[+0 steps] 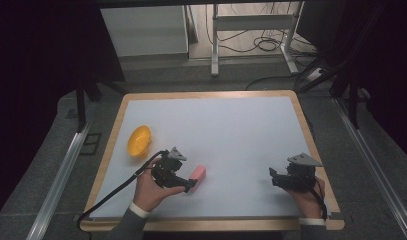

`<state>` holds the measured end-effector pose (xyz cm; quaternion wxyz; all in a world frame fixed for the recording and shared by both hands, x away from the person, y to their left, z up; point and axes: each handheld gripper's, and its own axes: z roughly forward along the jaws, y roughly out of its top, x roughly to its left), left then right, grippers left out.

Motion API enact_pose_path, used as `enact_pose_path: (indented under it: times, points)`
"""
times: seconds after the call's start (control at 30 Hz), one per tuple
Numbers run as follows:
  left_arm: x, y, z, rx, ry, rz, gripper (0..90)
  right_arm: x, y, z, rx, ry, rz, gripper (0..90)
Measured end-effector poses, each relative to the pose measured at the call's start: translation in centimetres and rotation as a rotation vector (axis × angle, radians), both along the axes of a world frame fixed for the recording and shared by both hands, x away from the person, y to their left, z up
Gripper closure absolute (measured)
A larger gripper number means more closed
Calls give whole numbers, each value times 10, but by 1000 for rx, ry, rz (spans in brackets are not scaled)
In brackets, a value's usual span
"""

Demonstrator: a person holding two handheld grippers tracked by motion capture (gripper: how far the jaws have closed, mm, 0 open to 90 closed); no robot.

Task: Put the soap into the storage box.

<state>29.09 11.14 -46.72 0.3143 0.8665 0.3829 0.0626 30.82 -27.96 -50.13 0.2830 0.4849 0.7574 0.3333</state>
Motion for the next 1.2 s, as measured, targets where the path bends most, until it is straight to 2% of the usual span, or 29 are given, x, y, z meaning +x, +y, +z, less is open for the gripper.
enact_pose_path:
  times: [0.63,0.67,0.8,0.83,0.9,1.0,1.2]
  points:
    - [13,-16,-17,31,59,-3,192,1,1,-2,-11,8,-2,86]
    - [14,-21,-17,72,51,-7,189,1,1,-2,-11,10,-3,85]
    - [18,-27,-16,54,57,-14,196,1,1,-3,-13,11,-5,85]
    - [21,-30,-18,85,55,-2,198,1,1,-2,-13,10,-4,85]
    - [21,-31,-19,85,59,-6,204,1,1,-2,-13,9,-5,86]
    - [22,-39,-22,96,60,-20,243,1,1,-3,-13,10,-6,85]
    - [26,-41,-28,111,61,-7,321,1,0,-2,-14,8,-12,85]
